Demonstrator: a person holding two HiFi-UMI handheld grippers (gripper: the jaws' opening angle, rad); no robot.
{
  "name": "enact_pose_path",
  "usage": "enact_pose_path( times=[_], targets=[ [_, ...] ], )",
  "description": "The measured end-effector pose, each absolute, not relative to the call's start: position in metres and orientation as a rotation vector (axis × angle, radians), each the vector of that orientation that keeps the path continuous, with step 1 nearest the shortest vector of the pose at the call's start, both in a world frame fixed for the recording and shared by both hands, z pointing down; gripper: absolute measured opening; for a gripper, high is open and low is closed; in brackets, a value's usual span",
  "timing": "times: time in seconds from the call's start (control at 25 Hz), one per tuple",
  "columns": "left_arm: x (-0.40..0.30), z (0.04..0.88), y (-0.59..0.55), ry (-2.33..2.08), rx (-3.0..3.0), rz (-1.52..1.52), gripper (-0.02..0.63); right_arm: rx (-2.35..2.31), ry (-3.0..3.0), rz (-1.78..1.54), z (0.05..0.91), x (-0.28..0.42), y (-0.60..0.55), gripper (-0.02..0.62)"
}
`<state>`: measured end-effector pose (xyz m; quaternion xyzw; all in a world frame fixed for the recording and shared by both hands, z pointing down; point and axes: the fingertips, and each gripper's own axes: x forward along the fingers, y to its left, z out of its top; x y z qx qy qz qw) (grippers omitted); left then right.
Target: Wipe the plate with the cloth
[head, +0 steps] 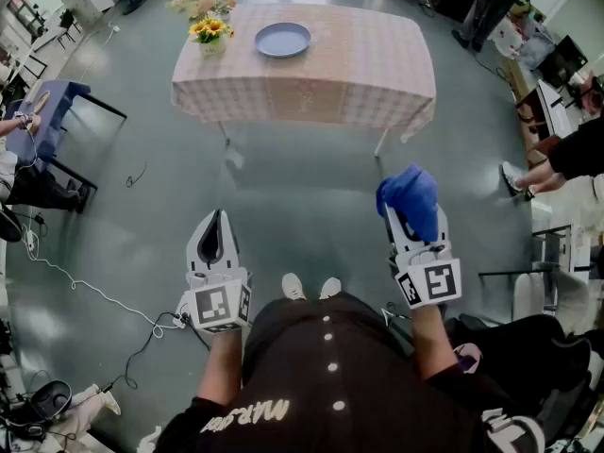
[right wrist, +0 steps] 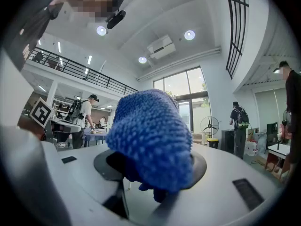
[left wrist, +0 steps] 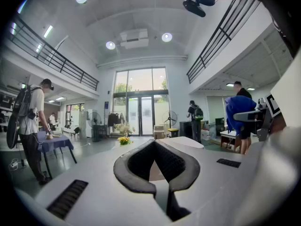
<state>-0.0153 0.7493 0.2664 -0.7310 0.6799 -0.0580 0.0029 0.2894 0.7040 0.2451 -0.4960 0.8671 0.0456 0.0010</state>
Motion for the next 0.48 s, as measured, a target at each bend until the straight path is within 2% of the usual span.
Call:
enact_pose_path(
  times=[0.48],
  targets=[
    [-0.0120, 0.2740, 0.7490, 2.141, -2.303, -0.183, 0.017, -1.540, 2.681, 0.090, 0.2461, 0.2941, 0.7032, 0.195]
  ],
)
